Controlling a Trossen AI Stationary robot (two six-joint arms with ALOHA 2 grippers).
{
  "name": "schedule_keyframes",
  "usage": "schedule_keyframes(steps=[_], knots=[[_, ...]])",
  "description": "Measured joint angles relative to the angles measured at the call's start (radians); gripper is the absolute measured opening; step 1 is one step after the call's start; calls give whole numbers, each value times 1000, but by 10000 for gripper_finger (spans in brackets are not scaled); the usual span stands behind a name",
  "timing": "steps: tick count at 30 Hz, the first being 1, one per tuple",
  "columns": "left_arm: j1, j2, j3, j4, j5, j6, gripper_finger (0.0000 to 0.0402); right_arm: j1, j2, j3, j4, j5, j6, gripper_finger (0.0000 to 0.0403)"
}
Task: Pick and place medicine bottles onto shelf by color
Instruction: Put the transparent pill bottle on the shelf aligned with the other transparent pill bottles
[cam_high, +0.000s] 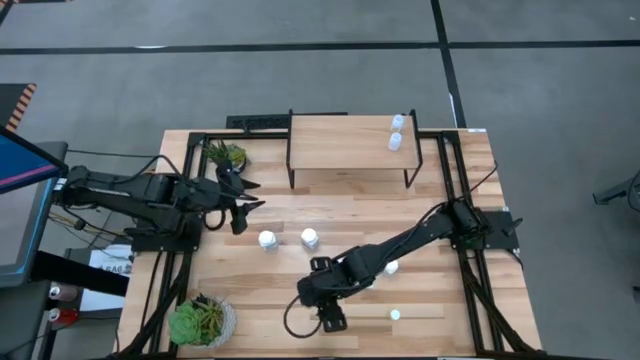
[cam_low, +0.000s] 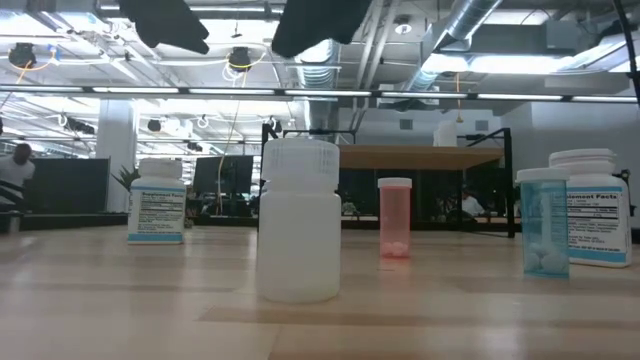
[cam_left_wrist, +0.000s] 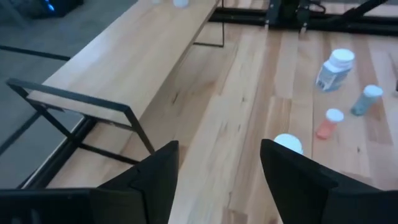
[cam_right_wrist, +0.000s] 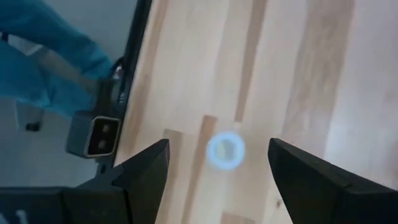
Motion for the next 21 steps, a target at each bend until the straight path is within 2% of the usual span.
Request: schedule_keyframes(steps=[4, 15, 21], knots=[[0, 1, -10, -3, 1, 0, 215, 26, 12, 1, 8, 12, -27, 296], [0, 0, -9, 8, -1, 10, 215, 39, 49, 1, 0, 131, -22, 296], [0, 0, -9, 8, 0, 12, 215, 36, 67, 2, 3, 137, -34, 296]])
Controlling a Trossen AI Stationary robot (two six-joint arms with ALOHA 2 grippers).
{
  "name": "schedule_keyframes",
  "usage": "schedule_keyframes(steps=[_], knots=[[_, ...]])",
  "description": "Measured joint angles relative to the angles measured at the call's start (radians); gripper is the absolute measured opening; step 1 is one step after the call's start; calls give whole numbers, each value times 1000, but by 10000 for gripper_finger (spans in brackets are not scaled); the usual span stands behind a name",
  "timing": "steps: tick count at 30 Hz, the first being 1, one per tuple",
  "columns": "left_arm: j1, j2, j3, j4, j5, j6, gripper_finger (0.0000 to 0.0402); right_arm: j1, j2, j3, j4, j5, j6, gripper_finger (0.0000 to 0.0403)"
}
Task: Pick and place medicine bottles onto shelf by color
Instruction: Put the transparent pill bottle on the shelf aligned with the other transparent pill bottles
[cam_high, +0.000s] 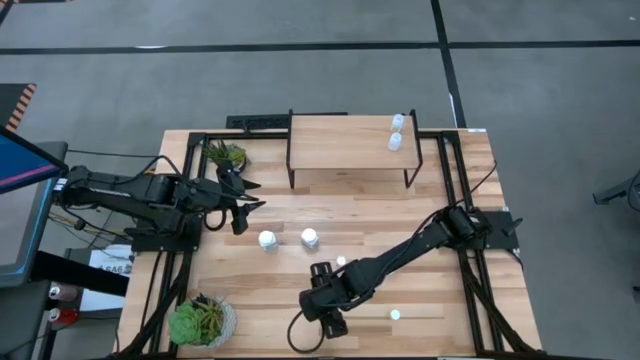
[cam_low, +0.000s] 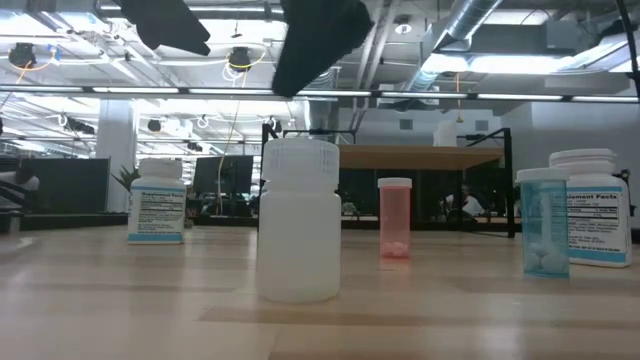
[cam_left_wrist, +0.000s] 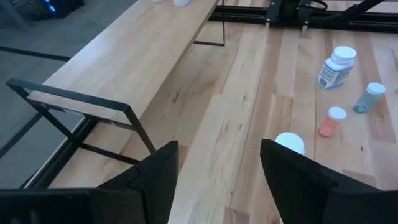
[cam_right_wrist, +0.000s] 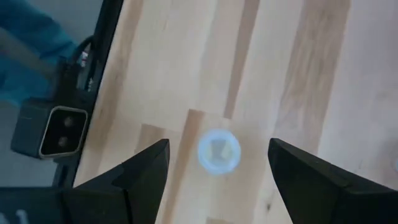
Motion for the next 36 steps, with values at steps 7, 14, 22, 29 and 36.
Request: schedule_keyframes(steps=[7, 14, 22, 29, 36], knots=[[0, 0, 0, 2, -1, 11, 215, 9, 50, -3, 2, 2, 7, 296], [0, 0, 0, 2, 4, 19, 215, 8, 66, -4, -2, 8, 5, 296], [0, 0, 0, 2, 15, 19, 215, -1, 84, -2, -8, 9, 8, 296], [0, 0, 1, -2, 20, 18, 215, -7, 83, -2, -3, 9, 8, 296], [0, 0, 1, -2, 21, 18, 215, -7, 83, -2, 11, 8, 16, 272]])
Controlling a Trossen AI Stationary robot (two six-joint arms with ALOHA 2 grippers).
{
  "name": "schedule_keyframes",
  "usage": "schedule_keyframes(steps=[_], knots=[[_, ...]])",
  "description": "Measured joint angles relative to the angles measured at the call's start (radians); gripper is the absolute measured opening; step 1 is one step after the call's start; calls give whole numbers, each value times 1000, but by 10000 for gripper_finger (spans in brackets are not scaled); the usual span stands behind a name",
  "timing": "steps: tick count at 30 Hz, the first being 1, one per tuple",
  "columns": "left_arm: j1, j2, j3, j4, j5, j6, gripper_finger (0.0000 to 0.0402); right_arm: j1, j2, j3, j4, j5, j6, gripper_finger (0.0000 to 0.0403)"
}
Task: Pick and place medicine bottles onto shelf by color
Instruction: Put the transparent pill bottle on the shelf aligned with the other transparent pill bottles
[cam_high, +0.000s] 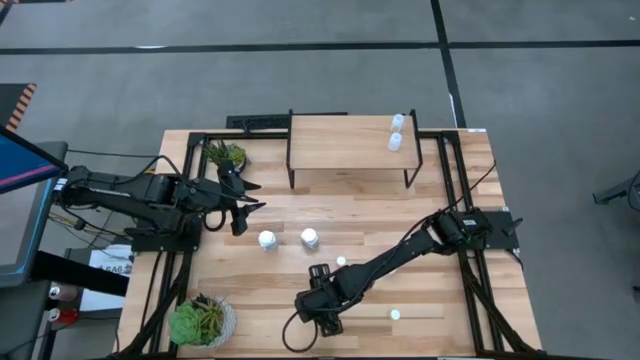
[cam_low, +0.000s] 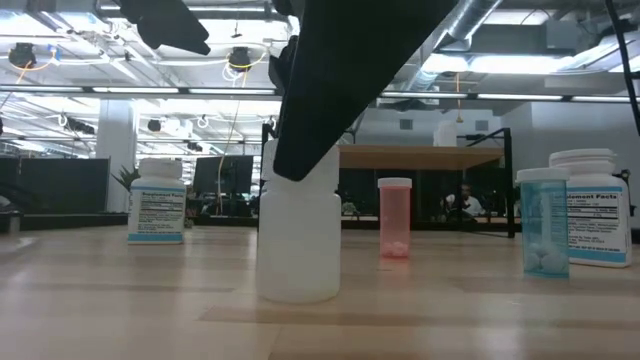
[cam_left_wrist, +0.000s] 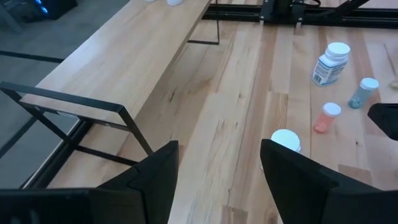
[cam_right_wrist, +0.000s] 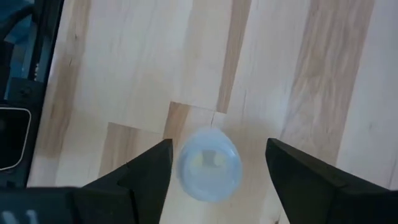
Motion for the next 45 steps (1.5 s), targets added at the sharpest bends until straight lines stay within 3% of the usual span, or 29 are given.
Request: schedule_keyframes(steps=[11, 17, 29, 37, 41, 45], knots=[[0, 0, 0, -10, 1, -3, 215, 1, 0, 0, -5, -9, 31, 177], [0, 0, 0, -11, 1, -5, 215, -1, -8, 1, -6, -25, 188, 118], [0, 0, 0, -10, 64, -26, 215, -41, -218, 86, -236, 14, 441, 118], [0, 0, 0, -6, 64, -37, 215, -108, -421, 88, -541, 261, 458, 119], [0, 0, 0, -7, 64, -66, 215, -204, -507, 88, -658, 362, 461, 119], [0, 0, 0, -8, 64, -131, 215, -349, -576, 87, -721, 397, 392, 119]])
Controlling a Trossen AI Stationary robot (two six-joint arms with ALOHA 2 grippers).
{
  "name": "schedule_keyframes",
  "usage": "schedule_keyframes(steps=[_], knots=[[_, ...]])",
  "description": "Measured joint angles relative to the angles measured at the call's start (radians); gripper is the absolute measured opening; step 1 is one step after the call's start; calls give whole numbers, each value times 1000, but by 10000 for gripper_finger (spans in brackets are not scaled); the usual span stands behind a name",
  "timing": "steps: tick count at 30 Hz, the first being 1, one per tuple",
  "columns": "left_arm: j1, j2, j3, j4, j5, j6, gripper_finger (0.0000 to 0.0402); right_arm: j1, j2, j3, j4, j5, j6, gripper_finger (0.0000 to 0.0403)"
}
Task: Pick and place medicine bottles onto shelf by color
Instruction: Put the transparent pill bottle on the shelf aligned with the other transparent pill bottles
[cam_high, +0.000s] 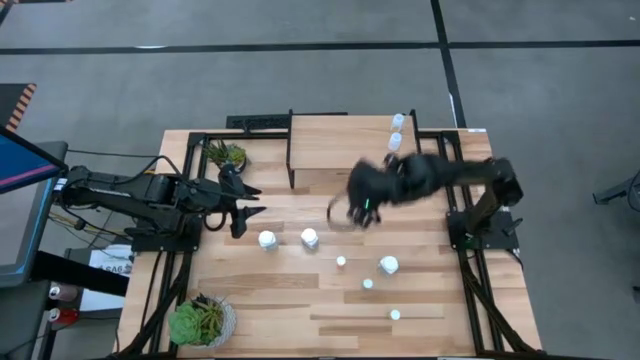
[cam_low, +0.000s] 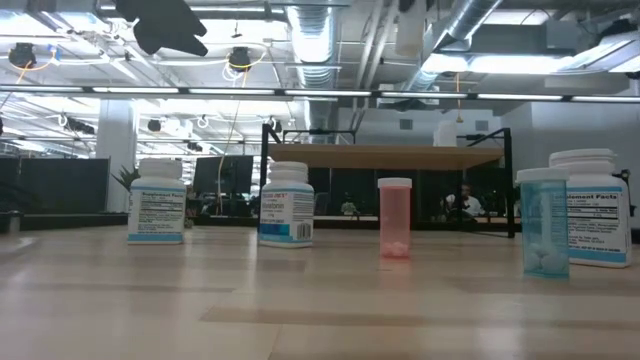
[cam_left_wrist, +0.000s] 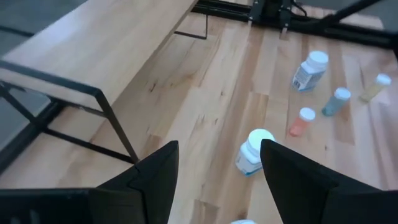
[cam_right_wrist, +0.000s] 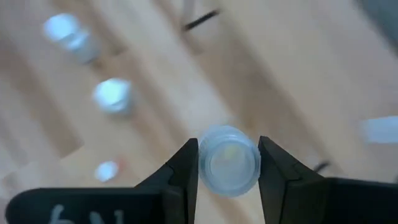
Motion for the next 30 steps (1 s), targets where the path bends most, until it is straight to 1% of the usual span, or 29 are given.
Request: schedule_keyframes(steps=[4, 7, 10, 12, 16, 22, 25, 30], knots=[[0, 0, 0, 2, -4, -77, 215, -178, -64, 0, 1, 0, -148, 120], [0, 0, 0, 2, -35, -117, 215, -315, -89, 0, -1, -13, -290, 120], [0, 4, 0, 2, -86, -127, 215, -453, -93, -6, 24, -100, -448, 120], [0, 8, 0, 3, -115, -127, 215, -541, -91, -24, 71, -190, -547, 120], [0, 18, 0, 11, -158, -146, 215, -679, -83, -72, 180, -265, -683, 120], [0, 27, 0, 9, -169, -168, 215, -806, -83, -192, 254, -417, -794, 120], [0, 34, 1, 23, -180, -182, 215, -833, -82, -248, 297, -427, -828, 120], [0, 59, 0, 22, -202, -183, 215, -835, -83, -305, 349, -434, -887, 120]])
